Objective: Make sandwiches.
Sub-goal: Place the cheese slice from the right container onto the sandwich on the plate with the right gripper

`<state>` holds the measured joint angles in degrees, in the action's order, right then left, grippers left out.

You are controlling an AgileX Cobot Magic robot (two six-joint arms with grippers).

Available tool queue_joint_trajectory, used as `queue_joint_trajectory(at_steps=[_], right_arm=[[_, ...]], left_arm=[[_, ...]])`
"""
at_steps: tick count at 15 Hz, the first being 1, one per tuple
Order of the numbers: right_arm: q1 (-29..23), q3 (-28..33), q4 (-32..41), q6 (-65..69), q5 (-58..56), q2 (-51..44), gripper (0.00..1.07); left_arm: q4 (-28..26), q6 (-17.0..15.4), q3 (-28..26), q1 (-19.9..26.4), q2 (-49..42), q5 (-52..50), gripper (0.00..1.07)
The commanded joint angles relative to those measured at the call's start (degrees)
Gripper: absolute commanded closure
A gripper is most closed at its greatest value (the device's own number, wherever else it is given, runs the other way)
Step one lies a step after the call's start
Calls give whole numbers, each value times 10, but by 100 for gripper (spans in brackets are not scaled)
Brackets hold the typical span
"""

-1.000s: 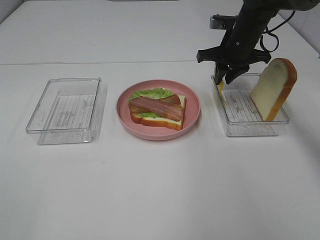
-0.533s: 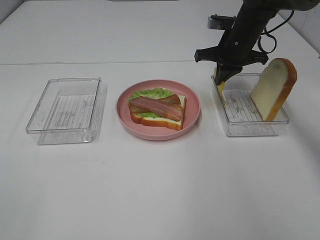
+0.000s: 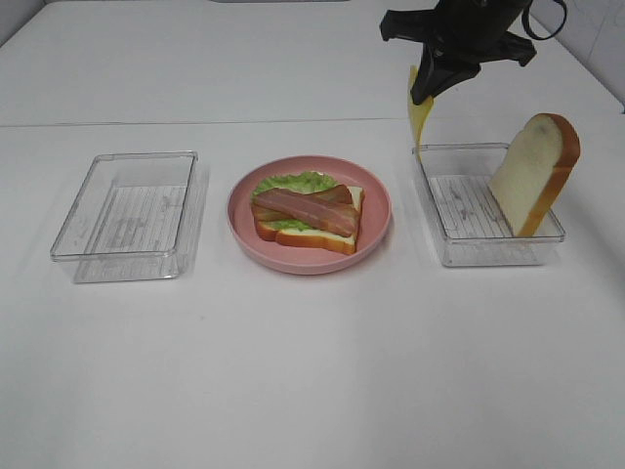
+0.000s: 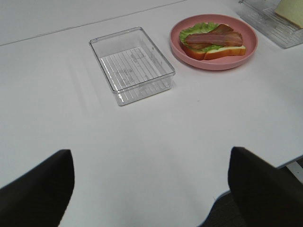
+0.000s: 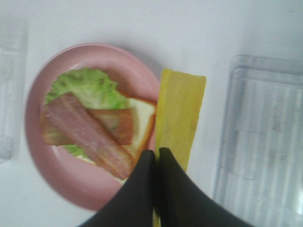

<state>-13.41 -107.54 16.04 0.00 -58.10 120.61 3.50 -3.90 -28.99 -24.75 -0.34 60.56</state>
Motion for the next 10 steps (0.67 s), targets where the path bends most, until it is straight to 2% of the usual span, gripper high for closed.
queue_joint_trajectory(at_steps=[1, 3, 8, 10], right_arm=[[-17, -2, 136, -74, -14, -6, 107], [-41, -2, 170, -86, -3, -1, 107], [-109, -2, 197, -86, 28, 57, 107], [-118, -2, 226, -94, 38, 76, 107]], left_arm=[[-3, -2, 3, -1, -12, -6, 23], [-3, -2, 3, -1, -12, -6, 23], [-3, -2, 3, -1, -12, -6, 23], [-3, -2, 3, -1, -12, -6, 23]])
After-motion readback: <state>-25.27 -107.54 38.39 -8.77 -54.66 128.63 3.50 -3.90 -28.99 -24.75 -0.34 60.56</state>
